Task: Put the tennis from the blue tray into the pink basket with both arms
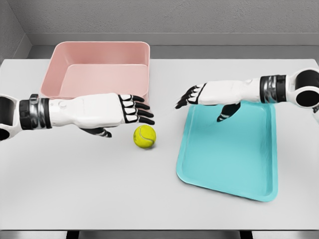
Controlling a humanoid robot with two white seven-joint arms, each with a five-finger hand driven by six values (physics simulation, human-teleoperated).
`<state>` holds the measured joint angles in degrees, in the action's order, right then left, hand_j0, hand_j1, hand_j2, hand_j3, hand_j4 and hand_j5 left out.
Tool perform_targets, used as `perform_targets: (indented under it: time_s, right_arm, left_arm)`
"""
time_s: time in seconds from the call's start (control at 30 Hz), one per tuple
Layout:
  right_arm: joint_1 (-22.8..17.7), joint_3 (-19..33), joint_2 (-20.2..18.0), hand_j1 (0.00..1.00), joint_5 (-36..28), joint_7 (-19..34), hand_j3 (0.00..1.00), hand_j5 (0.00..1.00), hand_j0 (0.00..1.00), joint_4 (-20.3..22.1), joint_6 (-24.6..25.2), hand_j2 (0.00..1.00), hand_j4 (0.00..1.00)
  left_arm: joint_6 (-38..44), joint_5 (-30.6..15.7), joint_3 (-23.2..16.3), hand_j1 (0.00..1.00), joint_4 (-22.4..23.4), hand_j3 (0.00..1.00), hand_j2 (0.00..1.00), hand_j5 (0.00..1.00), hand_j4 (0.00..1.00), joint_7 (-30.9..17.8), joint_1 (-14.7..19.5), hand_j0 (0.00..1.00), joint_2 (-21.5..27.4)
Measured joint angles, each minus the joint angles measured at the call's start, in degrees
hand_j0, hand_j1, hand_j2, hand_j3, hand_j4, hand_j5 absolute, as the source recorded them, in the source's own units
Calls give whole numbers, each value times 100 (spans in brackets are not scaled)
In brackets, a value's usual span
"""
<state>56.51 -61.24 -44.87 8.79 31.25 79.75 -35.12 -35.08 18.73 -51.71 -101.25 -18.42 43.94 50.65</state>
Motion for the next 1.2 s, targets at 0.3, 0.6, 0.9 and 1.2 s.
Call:
perform_targets:
  time_s: [0.3,0.6,0.9,1.2]
  right_arm:
    - [-79,244,-477,100,-15,-1182,100,100,100,-305,0,100,100]
    - [-114,681,-626,100,-16,-1639,100,100,100,-815,4,100,100]
    - [-202,808,-707,100,-14,-1661,100,100,100,-872,4,100,100]
    - [-220,867,-713,100,-14,-1662,100,100,100,-1090,4,100,100]
  left_arm:
    - [1,41,-294,100,5,100,100,100,100,-138,273,100,-275]
    - [-3,185,-759,100,26,100,100,100,100,-635,703,100,-527]
    - [-3,301,-788,100,425,100,100,100,100,-698,809,100,-863]
    - [-3,295,-805,100,1049,100,100,100,100,-684,809,100,-1080]
